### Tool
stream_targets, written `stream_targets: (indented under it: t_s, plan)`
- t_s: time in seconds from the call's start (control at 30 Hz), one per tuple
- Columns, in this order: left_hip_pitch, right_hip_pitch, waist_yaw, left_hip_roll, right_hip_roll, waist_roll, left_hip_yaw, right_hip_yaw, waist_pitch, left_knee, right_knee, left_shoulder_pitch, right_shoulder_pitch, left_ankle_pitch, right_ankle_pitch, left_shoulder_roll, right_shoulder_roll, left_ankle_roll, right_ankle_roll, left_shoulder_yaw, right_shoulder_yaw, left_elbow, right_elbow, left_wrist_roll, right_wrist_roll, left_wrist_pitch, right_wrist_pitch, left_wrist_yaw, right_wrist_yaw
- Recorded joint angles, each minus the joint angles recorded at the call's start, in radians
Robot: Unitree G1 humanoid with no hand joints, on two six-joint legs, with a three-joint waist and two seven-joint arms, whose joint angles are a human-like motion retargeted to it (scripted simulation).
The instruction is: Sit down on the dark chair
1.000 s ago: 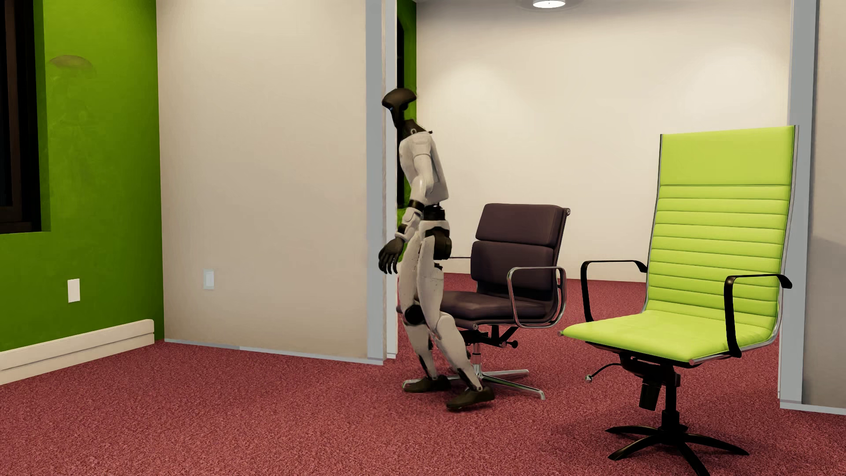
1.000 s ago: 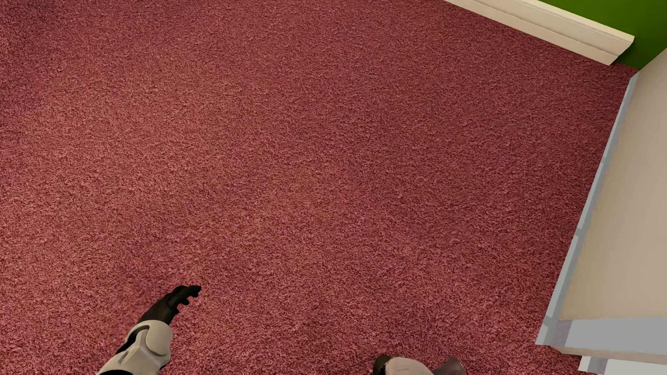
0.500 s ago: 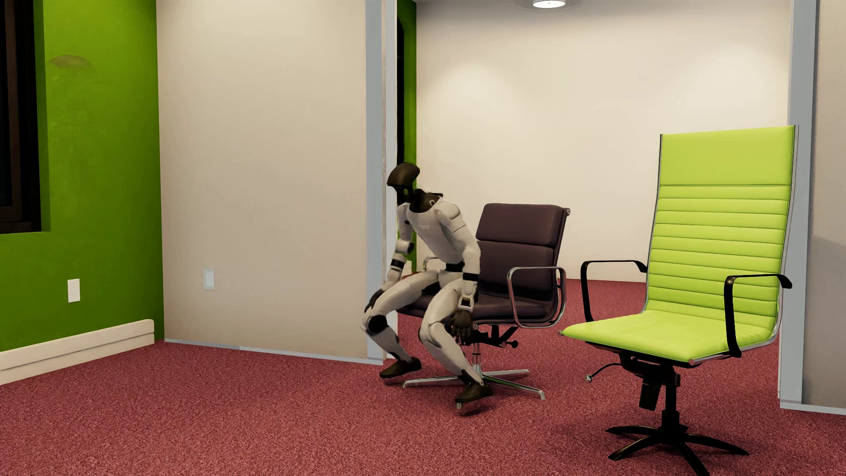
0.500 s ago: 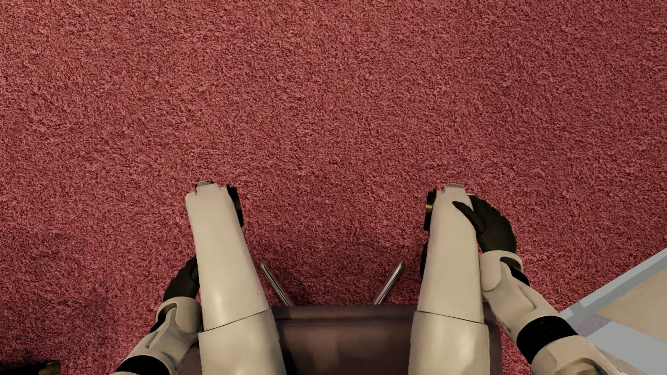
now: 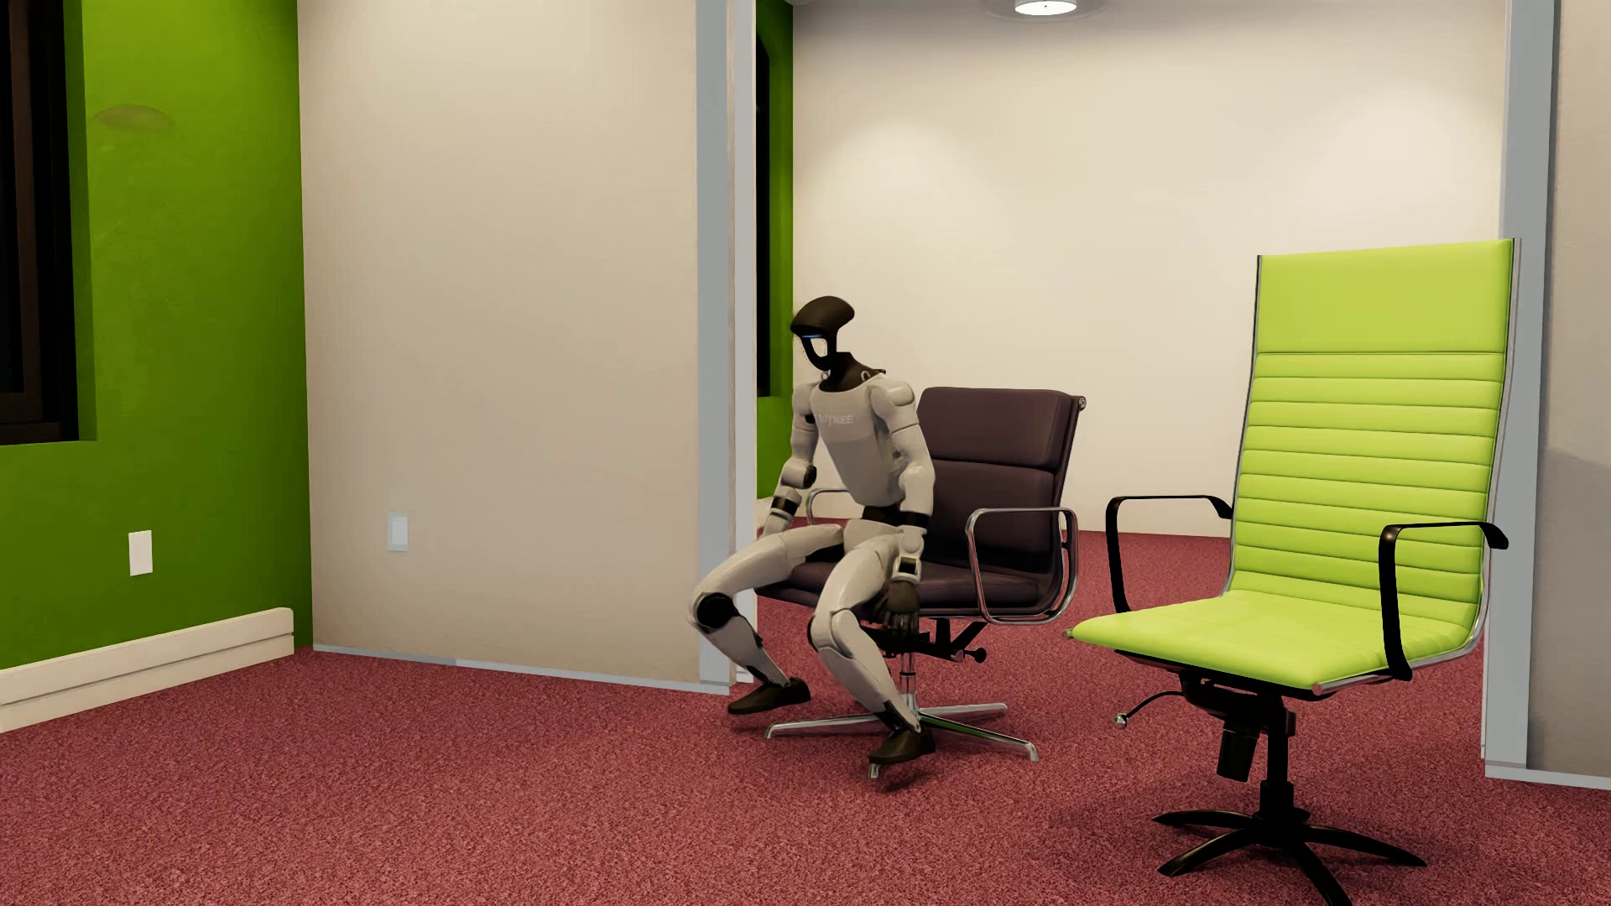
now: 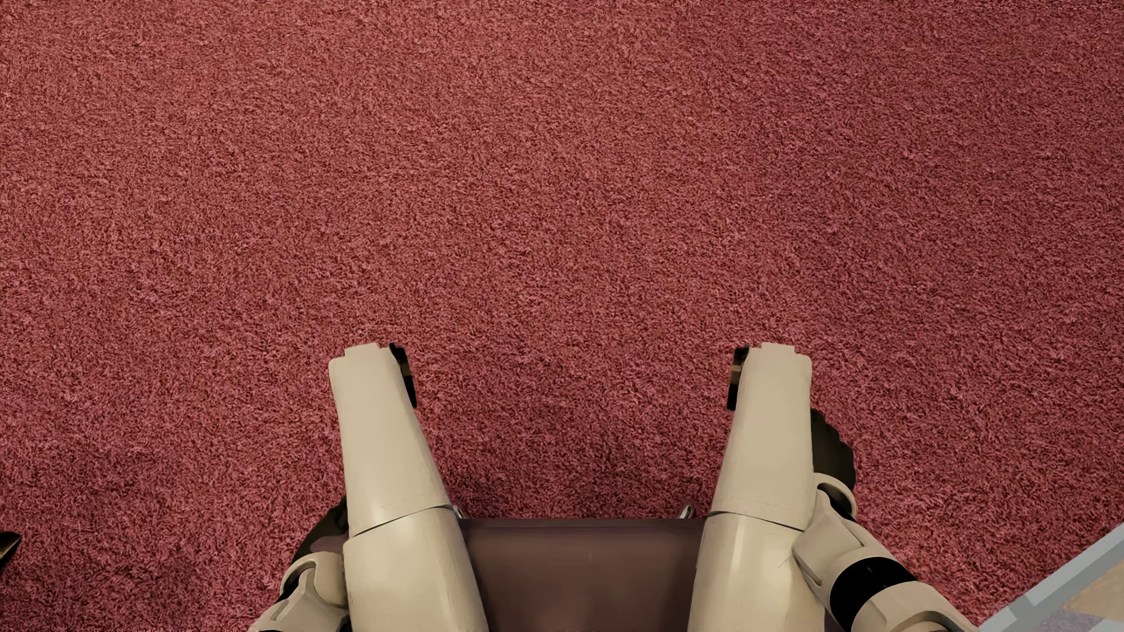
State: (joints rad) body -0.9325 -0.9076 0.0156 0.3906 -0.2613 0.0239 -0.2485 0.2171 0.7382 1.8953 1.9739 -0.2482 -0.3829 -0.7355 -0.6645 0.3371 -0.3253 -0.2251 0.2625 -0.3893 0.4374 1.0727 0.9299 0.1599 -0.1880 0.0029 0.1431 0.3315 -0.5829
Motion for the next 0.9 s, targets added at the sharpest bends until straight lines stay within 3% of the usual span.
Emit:
stream_targets:
  t_s: [0.07, 0.13, 0.2, 0.27, 0.33, 0.37, 0.4, 0.47, 0.5, 0.53, 0.6, 0.63, 0.67, 0.7, 0.73, 0.8, 0.83, 0.9]
  plan:
    - [0.013, 0.009, 0.0, 0.008, 0.002, 0.008, -0.002, -0.002, 0.005, 0.002, 0.007, 0.008, -0.012, 0.003, 0.01, 0.0, -0.001, -0.008, 0.009, 0.008, 0.001, -0.014, 0.018, 0.003, 0.019, 0.011, 0.034, 0.012, 0.005]
    - [0.019, 0.013, 0.003, 0.01, 0.007, 0.016, 0.002, -0.008, 0.016, 0.005, -0.008, -0.003, -0.011, 0.002, 0.007, -0.011, -0.019, -0.013, -0.03, 0.025, 0.015, -0.008, 0.012, 0.008, 0.002, -0.005, -0.004, 0.008, 0.008]
    - [0.014, -0.015, -0.003, 0.01, 0.021, 0.022, 0.003, -0.007, 0.03, 0.006, 0.002, -0.004, -0.022, -0.003, 0.034, -0.007, -0.025, -0.005, -0.019, 0.031, 0.011, -0.013, 0.013, 0.029, -0.008, 0.009, -0.005, -0.002, 0.016]
    - [-0.01, -0.052, -0.008, -0.004, 0.03, 0.03, -0.005, -0.011, 0.052, 0.002, 0.02, -0.027, -0.039, -0.015, 0.023, 0.001, -0.03, 0.021, 0.013, 0.022, 0.011, -0.022, 0.008, 0.016, -0.001, -0.026, -0.028, 0.014, 0.015]
    - [-0.056, -0.089, -0.004, -0.013, 0.035, 0.031, -0.017, -0.021, 0.052, 0.003, -0.011, -0.046, -0.033, -0.016, 0.042, 0.008, -0.043, 0.02, 0.046, 0.02, -0.009, -0.03, 0.016, 0.019, 0.003, -0.029, -0.006, -0.006, 0.034]
    - [-0.09, -0.109, -0.004, -0.021, 0.043, 0.027, -0.025, -0.024, 0.041, -0.001, -0.031, -0.06, -0.029, -0.017, 0.026, 0.012, -0.052, 0.014, 0.009, 0.018, -0.01, -0.027, 0.032, 0.013, 0.004, -0.047, -0.031, -0.007, 0.037]
    - [-0.116, -0.159, -0.008, -0.04, 0.036, 0.015, -0.021, -0.007, 0.02, -0.019, -0.032, -0.069, -0.013, -0.015, 0.038, 0.017, -0.053, 0.022, 0.014, 0.018, -0.015, -0.025, 0.042, 0.014, 0.014, -0.048, -0.029, -0.015, 0.027]
    - [-0.119, -0.181, -0.006, -0.058, 0.053, 0.006, -0.001, -0.014, -0.031, -0.08, -0.09, -0.078, 0.025, -0.02, 0.04, 0.025, -0.05, 0.041, -0.027, 0.013, -0.027, -0.011, 0.105, -0.004, 0.038, -0.053, -0.021, -0.023, 0.051]
    - [-0.101, -0.165, -0.007, -0.064, 0.053, 0.003, 0.005, -0.021, -0.068, -0.127, -0.132, -0.068, 0.054, -0.013, 0.038, 0.035, -0.04, 0.049, -0.034, 0.001, -0.036, 0.008, 0.142, 0.041, 0.035, -0.024, -0.032, -0.037, 0.063]
    - [-0.058, -0.127, -0.008, -0.069, 0.058, -0.005, 0.028, -0.039, -0.101, -0.182, -0.189, -0.063, 0.087, -0.008, 0.036, 0.043, -0.031, 0.062, -0.061, -0.008, -0.044, 0.025, 0.181, 0.061, 0.021, -0.019, -0.032, -0.048, 0.081]
    - [0.072, -0.016, -0.01, -0.092, 0.075, -0.021, 0.082, -0.068, -0.16, -0.352, -0.341, -0.049, 0.155, 0.028, 0.049, 0.052, -0.014, 0.092, -0.104, -0.017, -0.058, 0.036, 0.213, 0.052, 0.0, -0.016, -0.015, -0.079, 0.124]
    - [0.167, 0.067, -0.015, -0.117, 0.079, -0.031, 0.127, -0.091, -0.185, -0.462, -0.438, -0.038, 0.183, 0.056, 0.06, 0.057, -0.007, 0.126, -0.131, -0.019, -0.06, 0.033, 0.215, 0.038, 0.022, -0.031, -0.048, -0.085, 0.144]
    - [0.242, 0.13, -0.014, -0.13, 0.097, -0.031, 0.146, -0.104, -0.217, -0.588, -0.55, -0.035, 0.206, 0.097, 0.081, 0.052, -0.003, 0.14, -0.153, -0.012, -0.064, 0.024, 0.234, 0.047, -0.025, -0.04, -0.03, -0.11, 0.175]
    - [0.347, 0.232, -0.021, -0.154, 0.098, -0.034, 0.17, -0.112, -0.244, -0.722, -0.671, -0.018, 0.224, 0.144, 0.096, 0.051, 0.002, 0.155, -0.165, -0.01, -0.058, 0.009, 0.207, 0.048, 0.073, -0.067, -0.141, -0.104, 0.141]
    - [0.45, 0.325, -0.017, -0.172, 0.097, -0.034, 0.186, -0.135, -0.281, -0.86, -0.788, 0.009, 0.264, 0.184, 0.113, 0.041, -0.004, 0.163, -0.169, 0.0, -0.078, -0.012, 0.232, 0.068, -0.034, -0.069, -0.056, -0.152, 0.207]
    - [0.625, 0.499, -0.008, -0.182, 0.136, -0.021, 0.203, -0.172, -0.361, -1.087, -1.027, 0.053, 0.298, 0.27, 0.185, 0.029, -0.001, 0.181, -0.189, -0.001, -0.067, -0.032, 0.255, 0.103, -0.072, -0.101, -0.079, -0.158, 0.244]
    - [0.697, 0.606, 0.002, -0.202, 0.131, -0.031, 0.169, -0.192, -0.39, -1.169, -1.148, 0.076, 0.306, 0.332, 0.204, 0.025, -0.002, 0.175, -0.175, -0.013, -0.067, -0.034, 0.267, 0.118, -0.098, -0.113, -0.08, -0.158, 0.264]
    - [0.72, 0.786, 0.026, -0.229, 0.161, -0.03, 0.158, -0.216, -0.457, -1.121, -1.357, 0.134, 0.318, 0.349, 0.27, 0.002, 0.016, 0.21, -0.204, 0.015, -0.087, -0.019, 0.272, 0.15, -0.123, -0.099, -0.078, -0.185, 0.314]
